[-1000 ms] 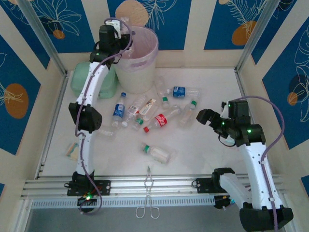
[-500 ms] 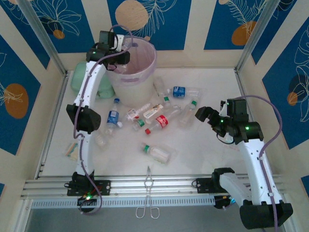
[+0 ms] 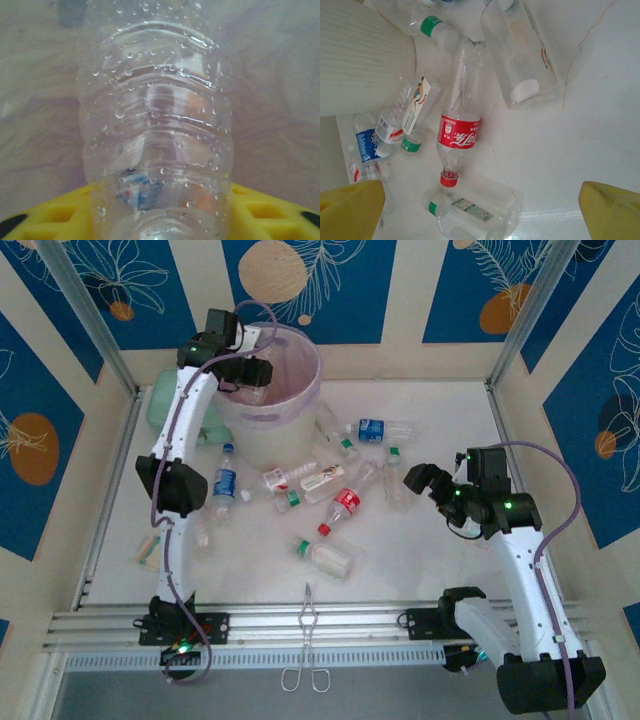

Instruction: Put the plastic bottles in the bin

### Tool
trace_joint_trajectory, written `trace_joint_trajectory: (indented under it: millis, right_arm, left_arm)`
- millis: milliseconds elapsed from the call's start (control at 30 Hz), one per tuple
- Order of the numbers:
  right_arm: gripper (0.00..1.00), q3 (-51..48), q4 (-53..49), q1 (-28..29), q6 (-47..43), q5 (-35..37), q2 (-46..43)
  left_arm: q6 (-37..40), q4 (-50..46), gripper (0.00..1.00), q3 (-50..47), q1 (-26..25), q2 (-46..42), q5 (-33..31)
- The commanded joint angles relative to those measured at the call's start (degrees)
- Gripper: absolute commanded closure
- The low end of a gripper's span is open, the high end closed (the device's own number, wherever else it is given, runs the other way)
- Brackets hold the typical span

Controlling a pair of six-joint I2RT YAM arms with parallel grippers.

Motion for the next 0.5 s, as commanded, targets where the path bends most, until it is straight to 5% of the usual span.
trace_joint_trajectory:
  millis: [0,167,467]
  right_arm:
    - [0.0,-1.3,-0.6,0.1,0.8,1.5,-0.7]
    - [0.0,-1.6,-0.8,-0.6,-0.2,1.5,0.2]
    - [0.16,0.5,-2.9,-0.9,-4.4,5.4,1.9]
  left_arm:
    - [1.4,-1.5,0.27,-2.3,0.4,-2.8,1.1]
    - [2.0,-1.1,0.01,-3.7,0.4,-5.3,0.9]
    - [2.1,1.0,0.0,-3.6,0.4,-11.3,1.5]
